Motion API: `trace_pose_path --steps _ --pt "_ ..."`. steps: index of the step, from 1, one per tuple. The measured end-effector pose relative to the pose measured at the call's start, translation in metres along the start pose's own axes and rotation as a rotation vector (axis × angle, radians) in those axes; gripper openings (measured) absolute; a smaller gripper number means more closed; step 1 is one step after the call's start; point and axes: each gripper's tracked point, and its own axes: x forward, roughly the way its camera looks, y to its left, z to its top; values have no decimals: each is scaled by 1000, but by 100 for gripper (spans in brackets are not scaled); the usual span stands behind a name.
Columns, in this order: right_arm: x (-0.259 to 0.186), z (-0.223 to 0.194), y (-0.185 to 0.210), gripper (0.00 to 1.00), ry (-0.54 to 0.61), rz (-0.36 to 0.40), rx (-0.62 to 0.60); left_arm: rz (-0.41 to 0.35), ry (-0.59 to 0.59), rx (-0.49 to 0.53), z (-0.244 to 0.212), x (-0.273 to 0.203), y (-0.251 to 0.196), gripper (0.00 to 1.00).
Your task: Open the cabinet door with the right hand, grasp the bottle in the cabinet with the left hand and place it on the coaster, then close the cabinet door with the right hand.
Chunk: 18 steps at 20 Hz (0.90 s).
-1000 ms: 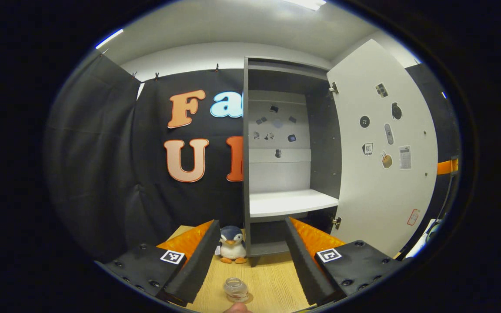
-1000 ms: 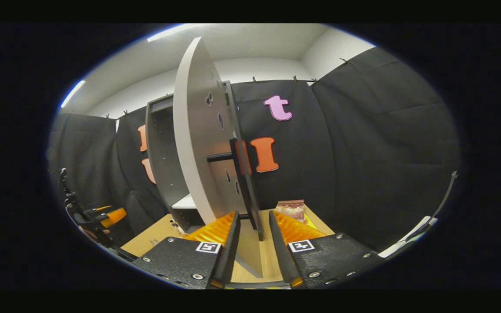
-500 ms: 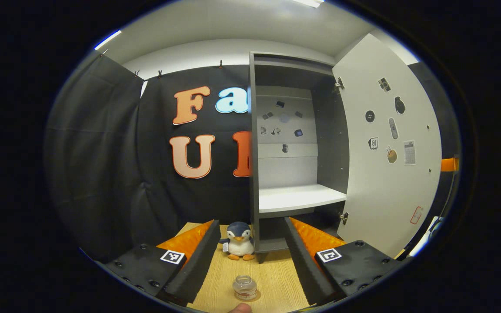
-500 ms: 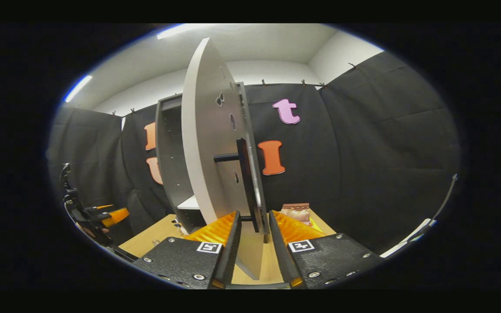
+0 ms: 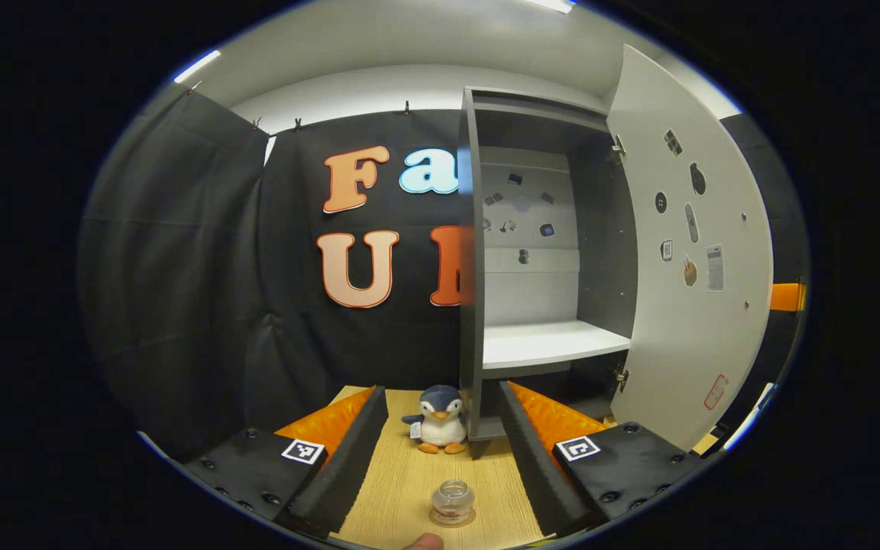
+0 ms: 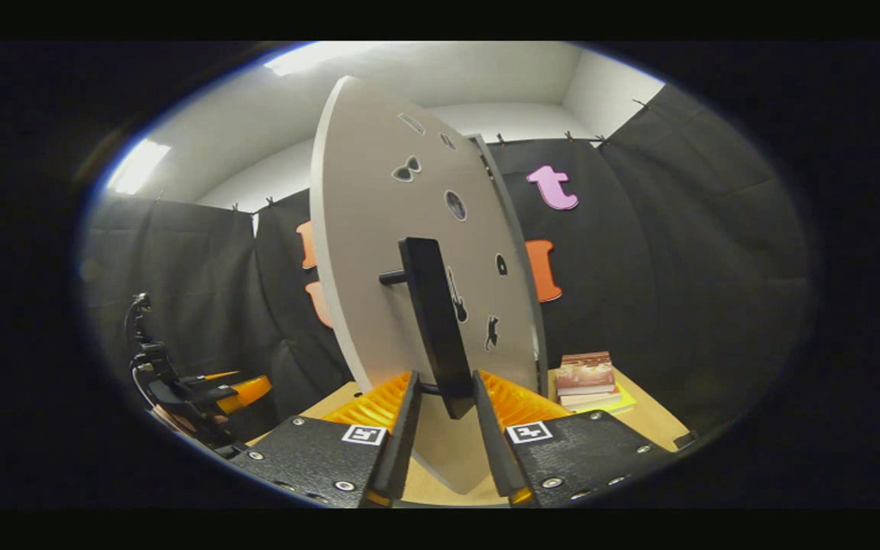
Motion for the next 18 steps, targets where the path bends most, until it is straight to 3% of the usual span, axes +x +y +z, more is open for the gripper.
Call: trace_pose_path --steps 2,3,5,6,8,11,18 --pt "12 -3 13 46 9 29 6 13 2 -1 -1 2 9 94" --pt "18 -4 18 53 16 43 4 18 3 -6 -2 3 12 94" --pt "28 -6 21 51 20 65 -8 27 4 -15 -2 6 18 94" --pt "31 -5 23 60 20 76 -10 31 6 -17 -3 8 22 94" --pt "42 -6 29 56 15 82 11 42 6 -15 -2 7 30 94" --pt "56 -14 38 59 23 111 33 56 -11 -14 5 19 42 94" --pt "85 -15 53 70 -18 108 -72 48 -23 -40 8 42 49 95"
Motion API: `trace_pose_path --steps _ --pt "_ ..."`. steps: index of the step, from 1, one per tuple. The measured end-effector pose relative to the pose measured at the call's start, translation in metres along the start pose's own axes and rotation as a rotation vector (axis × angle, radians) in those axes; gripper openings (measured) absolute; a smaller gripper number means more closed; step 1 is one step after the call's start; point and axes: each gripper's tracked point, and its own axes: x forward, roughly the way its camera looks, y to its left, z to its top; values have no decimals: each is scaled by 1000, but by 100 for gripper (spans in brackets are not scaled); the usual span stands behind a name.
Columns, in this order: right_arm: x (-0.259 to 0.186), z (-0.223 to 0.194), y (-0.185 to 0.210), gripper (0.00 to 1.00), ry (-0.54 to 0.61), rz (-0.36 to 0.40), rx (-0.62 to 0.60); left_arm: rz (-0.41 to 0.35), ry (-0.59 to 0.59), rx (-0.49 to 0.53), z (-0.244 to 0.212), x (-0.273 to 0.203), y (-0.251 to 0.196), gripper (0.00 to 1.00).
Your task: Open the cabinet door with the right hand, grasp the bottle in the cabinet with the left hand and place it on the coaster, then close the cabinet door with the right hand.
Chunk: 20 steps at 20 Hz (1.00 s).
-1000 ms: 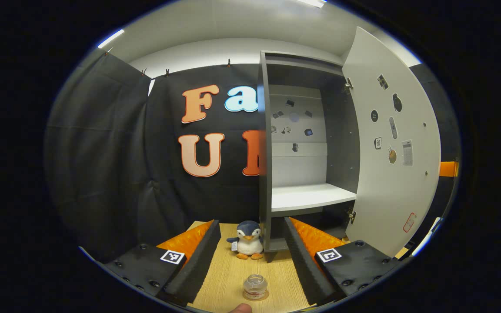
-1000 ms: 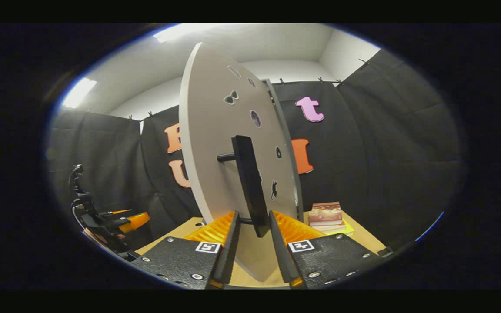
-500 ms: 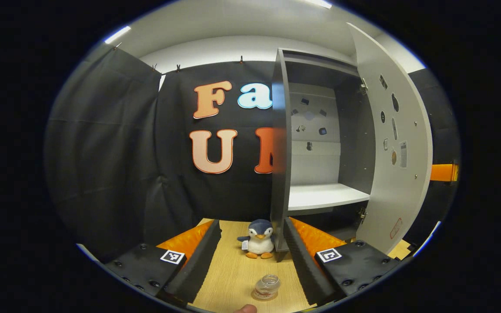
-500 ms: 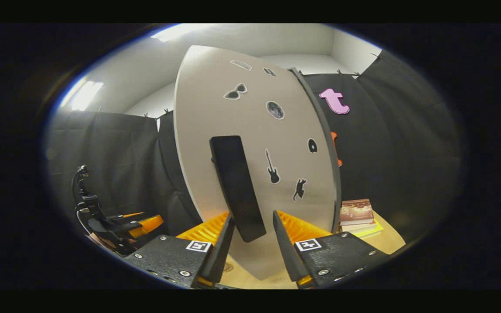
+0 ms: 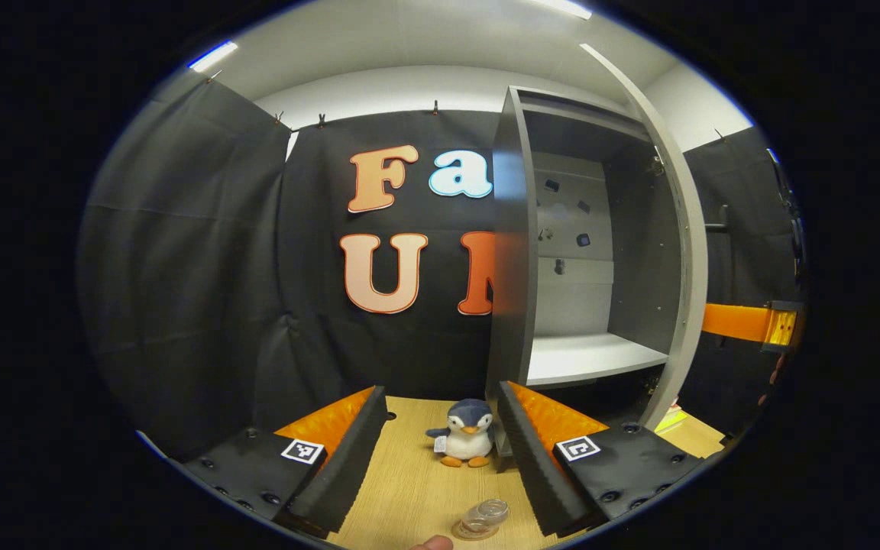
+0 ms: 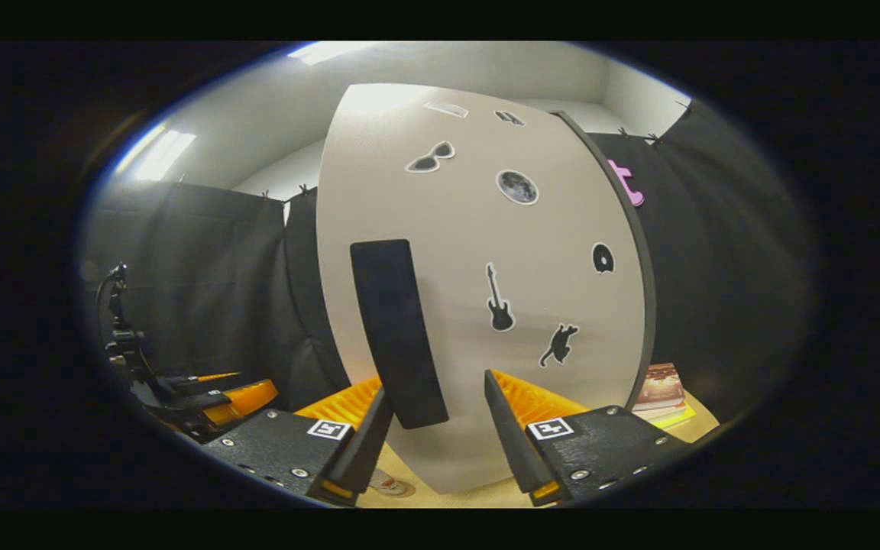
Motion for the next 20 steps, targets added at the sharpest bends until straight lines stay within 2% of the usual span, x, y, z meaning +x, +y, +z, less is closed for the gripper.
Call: trace_pose_path --steps 4,10,20 --pt "15 0 4 76 -8 3 -5 -12 5 -11 -2 15 0 95" --pt "33 -3 9 78 -3 12 7 -37 2 -18 -2 38 4 95" --pt "57 -4 16 89 -19 -63 -34 -76 29 -42 -14 75 2 95"
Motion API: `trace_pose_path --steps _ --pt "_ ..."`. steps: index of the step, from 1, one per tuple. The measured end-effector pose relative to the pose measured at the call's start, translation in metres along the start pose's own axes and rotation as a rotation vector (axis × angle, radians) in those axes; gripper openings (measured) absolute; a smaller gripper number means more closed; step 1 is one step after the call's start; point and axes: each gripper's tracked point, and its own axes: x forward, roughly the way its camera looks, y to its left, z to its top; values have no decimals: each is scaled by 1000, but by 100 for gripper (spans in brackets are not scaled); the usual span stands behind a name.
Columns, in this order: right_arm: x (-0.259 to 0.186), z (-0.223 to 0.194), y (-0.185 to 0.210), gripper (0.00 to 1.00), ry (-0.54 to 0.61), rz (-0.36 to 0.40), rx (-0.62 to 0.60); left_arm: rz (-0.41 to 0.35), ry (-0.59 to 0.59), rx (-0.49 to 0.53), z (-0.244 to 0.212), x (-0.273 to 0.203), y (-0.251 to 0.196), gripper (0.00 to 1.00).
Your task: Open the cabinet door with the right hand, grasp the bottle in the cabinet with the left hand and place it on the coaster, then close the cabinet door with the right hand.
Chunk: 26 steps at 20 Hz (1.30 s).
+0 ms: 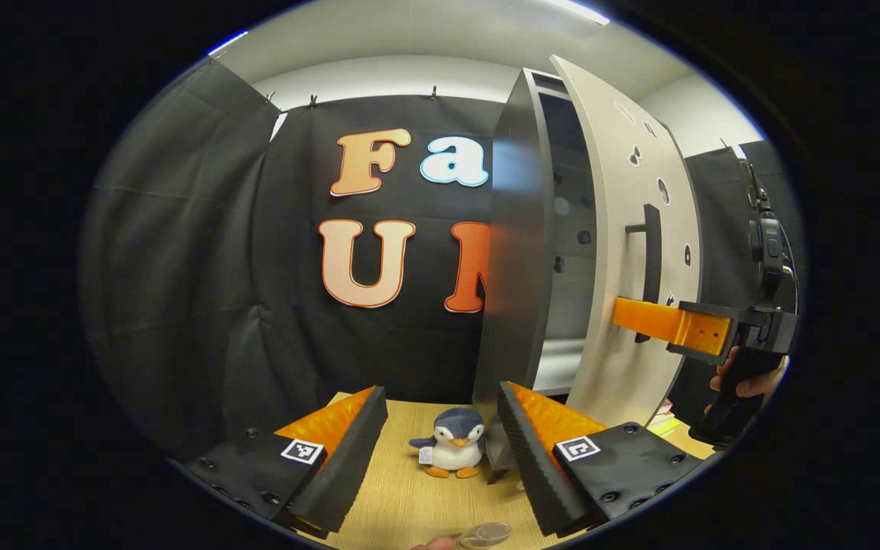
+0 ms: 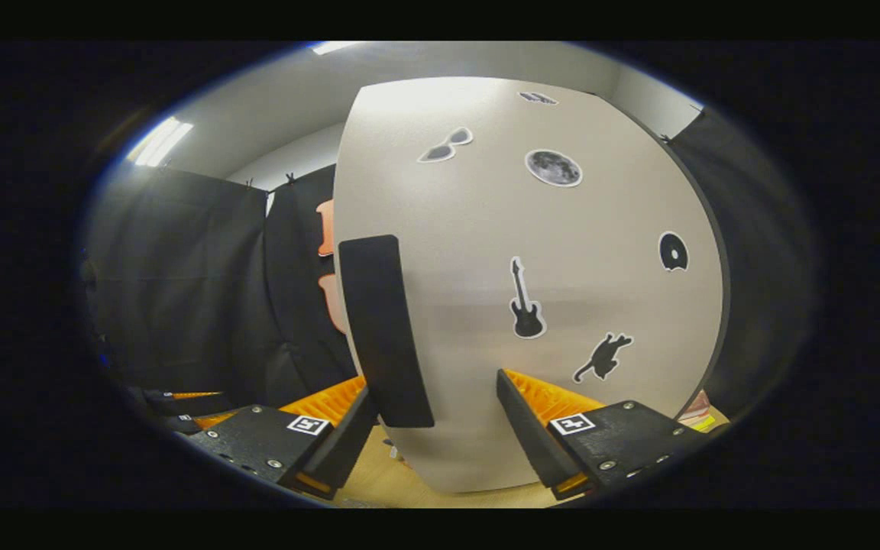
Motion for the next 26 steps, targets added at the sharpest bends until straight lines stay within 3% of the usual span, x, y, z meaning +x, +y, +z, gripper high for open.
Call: trace_pose_path --steps 13,19,22,26 --pt "7 -4 1 93 -36 -111 -53 -60 22 -10 -9 47 -7 95" --pt "8 -4 1 92 -17 -107 -55 -79 33 -16 -10 54 -15 95" --pt "-13 6 4 95 -31 -88 -62 -74 25 -17 -4 45 -22 96" --pt "-77 16 -9 95 -13 -110 -69 -54 15 -3 6 15 -38 99"
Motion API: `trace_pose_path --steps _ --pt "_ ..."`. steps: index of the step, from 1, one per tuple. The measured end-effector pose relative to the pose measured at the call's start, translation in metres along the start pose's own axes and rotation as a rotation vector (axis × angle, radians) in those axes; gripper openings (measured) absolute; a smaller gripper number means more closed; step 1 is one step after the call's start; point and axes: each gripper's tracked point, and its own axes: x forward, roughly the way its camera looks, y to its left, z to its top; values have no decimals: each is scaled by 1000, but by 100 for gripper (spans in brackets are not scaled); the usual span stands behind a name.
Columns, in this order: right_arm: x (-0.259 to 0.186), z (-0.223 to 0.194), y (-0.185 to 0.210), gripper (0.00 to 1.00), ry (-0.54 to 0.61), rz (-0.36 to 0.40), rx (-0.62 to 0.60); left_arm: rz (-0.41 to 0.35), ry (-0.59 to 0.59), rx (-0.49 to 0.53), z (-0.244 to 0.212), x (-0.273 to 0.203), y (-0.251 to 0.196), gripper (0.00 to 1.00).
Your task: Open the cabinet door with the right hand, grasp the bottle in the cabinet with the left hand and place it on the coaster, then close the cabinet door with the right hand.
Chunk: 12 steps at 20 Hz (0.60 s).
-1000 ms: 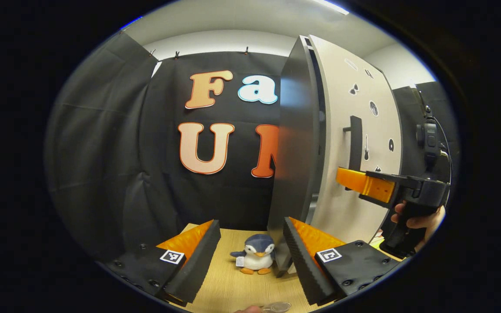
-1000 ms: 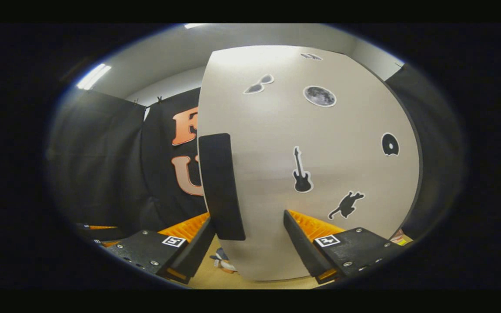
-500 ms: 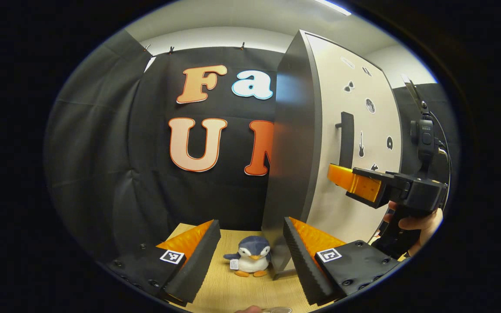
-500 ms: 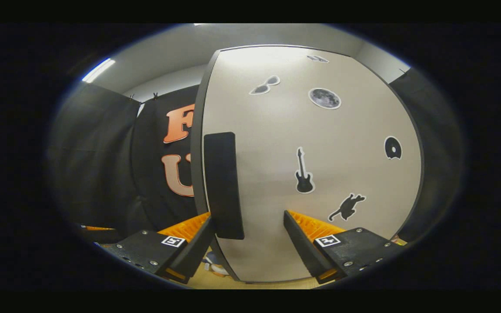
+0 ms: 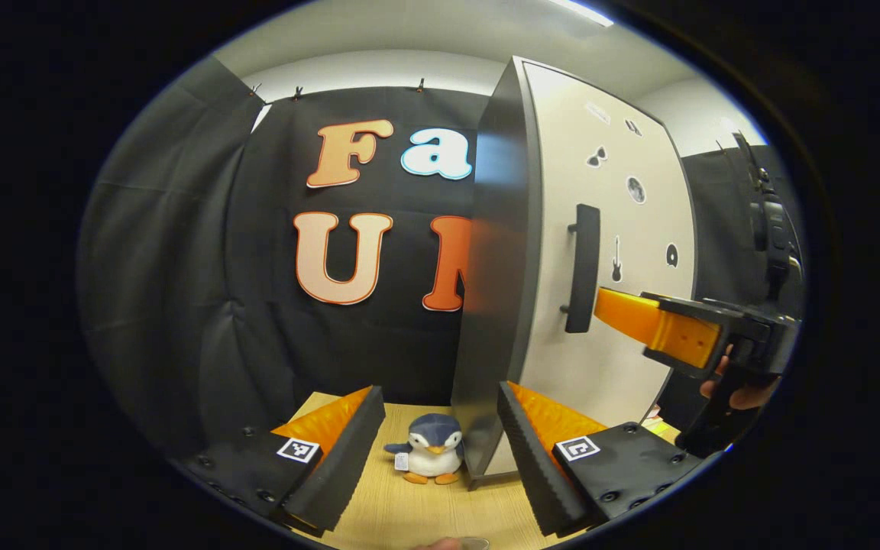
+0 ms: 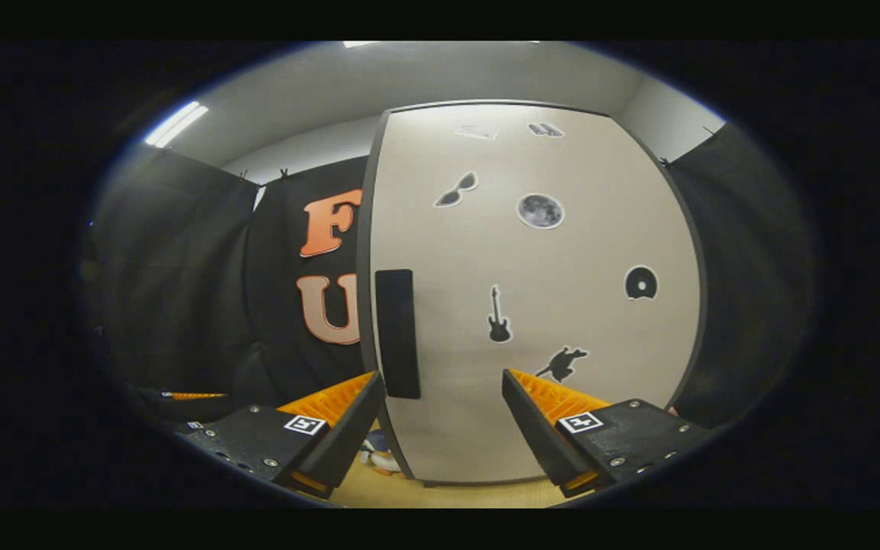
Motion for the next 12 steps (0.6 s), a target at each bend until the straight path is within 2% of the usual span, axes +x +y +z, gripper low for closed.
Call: trace_pose_path --steps 2,3,6,8,12 --pt "-36 3 -11 95 8 -8 19 14 -8 15 5 -16 -10 99" --pt "-56 2 -17 95 15 -11 21 19 -10 13 5 -24 -16 94" --pt "-105 5 -34 95 37 -29 11 36 -4 -4 6 -50 -35 94" --pt "-130 11 -38 95 33 -29 10 69 -17 6 13 -68 -39 95" --pt "-171 21 -42 95 14 -27 20 69 -46 -2 24 -92 -56 94"
